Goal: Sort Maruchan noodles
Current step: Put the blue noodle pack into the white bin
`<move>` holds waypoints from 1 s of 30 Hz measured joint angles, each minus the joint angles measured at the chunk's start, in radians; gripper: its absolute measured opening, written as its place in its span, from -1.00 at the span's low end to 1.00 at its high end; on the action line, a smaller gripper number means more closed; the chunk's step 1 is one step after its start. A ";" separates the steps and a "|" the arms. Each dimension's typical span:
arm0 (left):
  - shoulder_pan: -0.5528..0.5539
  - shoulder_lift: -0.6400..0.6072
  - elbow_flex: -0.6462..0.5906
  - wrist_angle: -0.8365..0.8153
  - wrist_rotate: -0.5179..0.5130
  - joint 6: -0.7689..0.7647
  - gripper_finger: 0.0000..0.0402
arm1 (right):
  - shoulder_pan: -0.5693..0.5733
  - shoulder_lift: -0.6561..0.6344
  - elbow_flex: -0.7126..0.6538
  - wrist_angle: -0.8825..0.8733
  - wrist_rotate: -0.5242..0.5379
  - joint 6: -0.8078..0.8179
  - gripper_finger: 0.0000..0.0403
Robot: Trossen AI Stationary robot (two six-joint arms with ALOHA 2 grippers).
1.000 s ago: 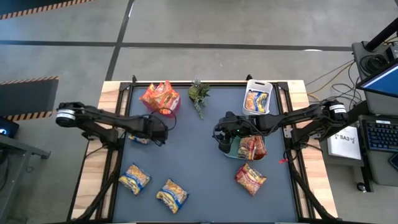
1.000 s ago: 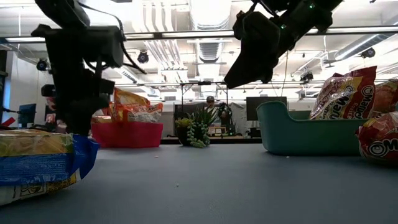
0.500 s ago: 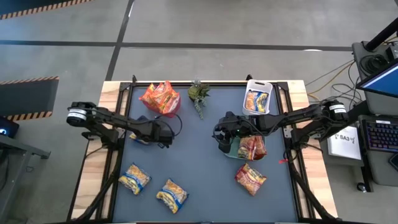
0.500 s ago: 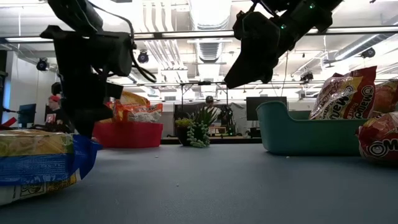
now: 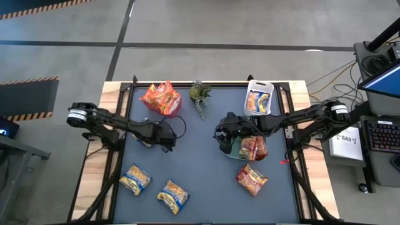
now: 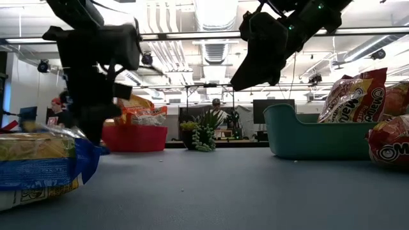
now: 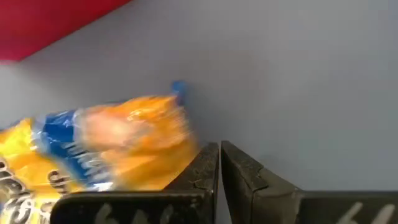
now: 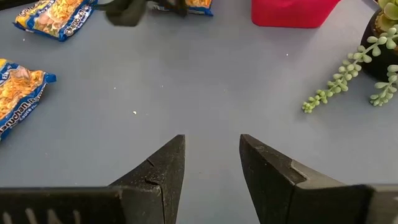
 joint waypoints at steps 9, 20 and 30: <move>-0.052 -0.041 0.002 0.145 0.059 0.085 -1.00 | 0.000 0.000 0.000 -0.002 0.000 0.000 -0.29; -0.051 -0.146 -0.008 -0.273 -0.185 -0.097 -1.00 | 0.000 0.000 0.000 -0.003 0.000 0.000 -0.29; -0.048 -0.117 -0.082 -0.257 -0.103 -0.162 -1.00 | 0.000 0.000 0.000 -0.003 0.000 0.000 -0.29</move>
